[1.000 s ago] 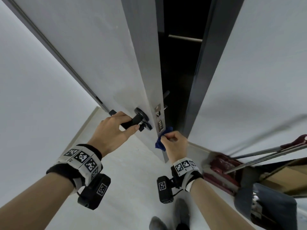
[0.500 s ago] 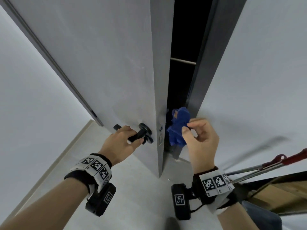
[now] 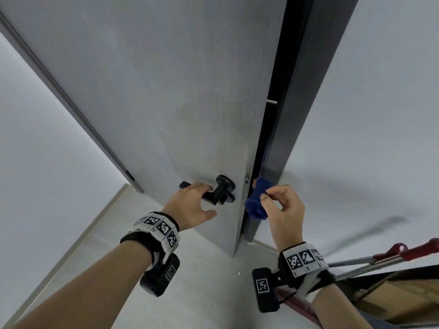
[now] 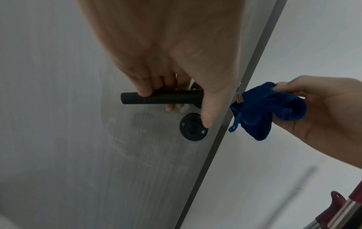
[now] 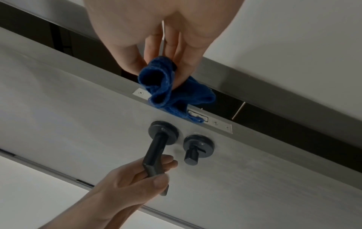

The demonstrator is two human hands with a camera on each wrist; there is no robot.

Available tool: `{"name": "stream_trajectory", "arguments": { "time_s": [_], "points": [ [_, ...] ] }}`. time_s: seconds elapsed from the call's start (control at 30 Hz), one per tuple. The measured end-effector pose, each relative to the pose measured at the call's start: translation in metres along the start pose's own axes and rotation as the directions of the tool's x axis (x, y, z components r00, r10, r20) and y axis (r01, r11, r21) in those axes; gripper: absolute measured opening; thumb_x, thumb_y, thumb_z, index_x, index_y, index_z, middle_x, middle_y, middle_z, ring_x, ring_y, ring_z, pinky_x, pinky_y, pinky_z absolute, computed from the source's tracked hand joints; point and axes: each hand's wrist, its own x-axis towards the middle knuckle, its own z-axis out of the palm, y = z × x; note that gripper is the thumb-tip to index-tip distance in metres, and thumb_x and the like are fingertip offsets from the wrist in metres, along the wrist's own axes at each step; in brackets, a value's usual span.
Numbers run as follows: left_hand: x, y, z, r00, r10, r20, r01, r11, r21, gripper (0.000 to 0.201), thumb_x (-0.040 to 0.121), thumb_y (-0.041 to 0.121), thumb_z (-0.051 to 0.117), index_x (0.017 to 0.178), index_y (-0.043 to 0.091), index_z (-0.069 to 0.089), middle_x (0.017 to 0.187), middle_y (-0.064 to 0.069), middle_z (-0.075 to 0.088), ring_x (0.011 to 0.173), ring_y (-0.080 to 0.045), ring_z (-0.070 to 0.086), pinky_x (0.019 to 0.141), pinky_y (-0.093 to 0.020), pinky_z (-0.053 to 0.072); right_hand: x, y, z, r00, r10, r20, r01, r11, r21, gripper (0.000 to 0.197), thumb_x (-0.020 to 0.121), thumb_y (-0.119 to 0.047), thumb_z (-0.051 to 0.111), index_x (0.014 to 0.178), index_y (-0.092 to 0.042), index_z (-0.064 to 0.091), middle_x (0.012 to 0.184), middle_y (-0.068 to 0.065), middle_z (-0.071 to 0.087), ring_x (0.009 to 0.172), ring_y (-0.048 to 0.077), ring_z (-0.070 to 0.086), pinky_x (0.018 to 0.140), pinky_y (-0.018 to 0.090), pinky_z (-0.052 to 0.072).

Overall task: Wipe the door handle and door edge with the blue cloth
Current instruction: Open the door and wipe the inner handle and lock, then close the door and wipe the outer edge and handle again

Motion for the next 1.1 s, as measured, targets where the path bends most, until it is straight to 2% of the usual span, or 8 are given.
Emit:
{"name": "stream_trajectory", "arguments": {
  "time_s": [0.13,0.27,0.37,0.57,0.73,0.87,1.0,1.1],
  "points": [
    [0.022,-0.001,-0.009,0.997,0.08,0.002,-0.08,0.997,-0.004,0.055,0.092,0.035,0.064,0.142,0.02,0.049,0.146,0.005,0.052,0.128,-0.019,0.054,0.105,-0.032,0.042,0.014,0.006,0.0,1.0,0.006,-0.019,-0.007,1.0,-0.019,0.022,0.085,0.01,0.069,0.083,-0.011,0.063,0.079,0.003,0.067,0.071,0.003,0.064,0.068,0.013,0.049],
    [0.051,0.007,-0.021,0.987,0.161,-0.004,-0.156,0.959,0.237,0.024,0.097,0.036,0.056,0.119,0.025,0.055,0.116,0.001,0.067,0.105,-0.027,0.066,0.078,-0.032,0.045,0.029,0.01,0.003,0.999,0.002,-0.037,-0.003,0.999,-0.032,0.026,0.084,0.01,0.07,0.082,-0.015,0.064,0.079,0.003,0.067,0.074,0.011,0.064,0.069,0.016,0.05],
    [0.076,0.017,-0.031,0.98,0.192,0.051,-0.196,0.896,0.397,0.024,0.098,0.039,0.053,0.117,0.024,0.058,0.111,-0.003,0.069,0.104,-0.028,0.066,0.075,-0.032,0.042,0.04,0.011,0.009,0.998,-0.004,-0.059,0.001,0.998,-0.055,0.026,0.084,0.011,0.069,0.081,-0.014,0.064,0.079,0.005,0.066,0.075,0.016,0.064,0.069,0.017,0.05],
    [0.127,0.024,-0.039,0.957,0.271,0.108,-0.29,0.838,0.463,0.032,0.1,0.04,0.051,0.122,0.019,0.06,0.117,-0.007,0.067,0.111,-0.03,0.063,0.073,-0.032,0.035,0.057,0.007,0.024,0.979,-0.003,-0.204,-0.013,0.997,-0.079,0.021,0.084,0.015,0.066,0.08,-0.006,0.063,0.081,0.007,0.065,0.075,0.016,0.062,0.067,0.019,0.05],
    [0.155,0.031,-0.051,0.924,0.359,0.134,-0.376,0.781,0.498,0.026,0.102,0.033,0.049,0.114,0.014,0.061,0.116,-0.008,0.066,0.11,-0.03,0.062,0.082,-0.036,0.043,0.053,0.0,0.026,0.946,0.046,-0.32,-0.084,0.991,-0.108,0.023,0.086,0.011,0.064,0.077,-0.01,0.063,0.083,0.014,0.066,0.08,0.032,0.066,0.064,0.043,0.057],
    [0.162,0.031,-0.055,0.888,0.437,0.144,-0.446,0.742,0.5,0.027,0.102,0.037,0.048,0.111,0.015,0.062,0.114,-0.007,0.067,0.108,-0.029,0.063,0.079,-0.034,0.039,0.042,-0.013,0.027,0.911,0.072,-0.405,-0.121,0.988,-0.097,0.017,0.088,0.012,0.062,0.079,-0.003,0.062,0.083,0.019,0.065,0.075,0.027,0.068,0.055,0.035,0.058],
    [0.163,0.025,-0.055,0.86,0.493,0.135,-0.491,0.723,0.487,0.028,0.102,0.041,0.048,0.11,0.017,0.062,0.11,-0.005,0.068,0.103,-0.028,0.064,0.075,-0.033,0.036,0.039,-0.03,0.036,0.898,0.039,-0.438,-0.106,0.986,-0.13,0.01,0.088,0.018,0.058,0.082,0.01,0.059,0.079,0.016,0.061,0.065,0.005,0.063,0.051,0.016,0.052],
    [0.166,0.015,-0.062,0.858,0.488,0.163,-0.51,0.768,0.388,0.022,0.099,0.035,0.053,0.114,0.023,0.064,0.108,-0.006,0.07,0.104,-0.029,0.066,0.074,-0.031,0.038,0.04,-0.03,0.035,0.904,0.021,-0.426,-0.097,0.983,-0.156,0.013,0.088,0.013,0.062,0.08,0.002,0.062,0.083,0.017,0.065,0.078,0.018,0.066,0.058,0.027,0.057]
  ]
}}
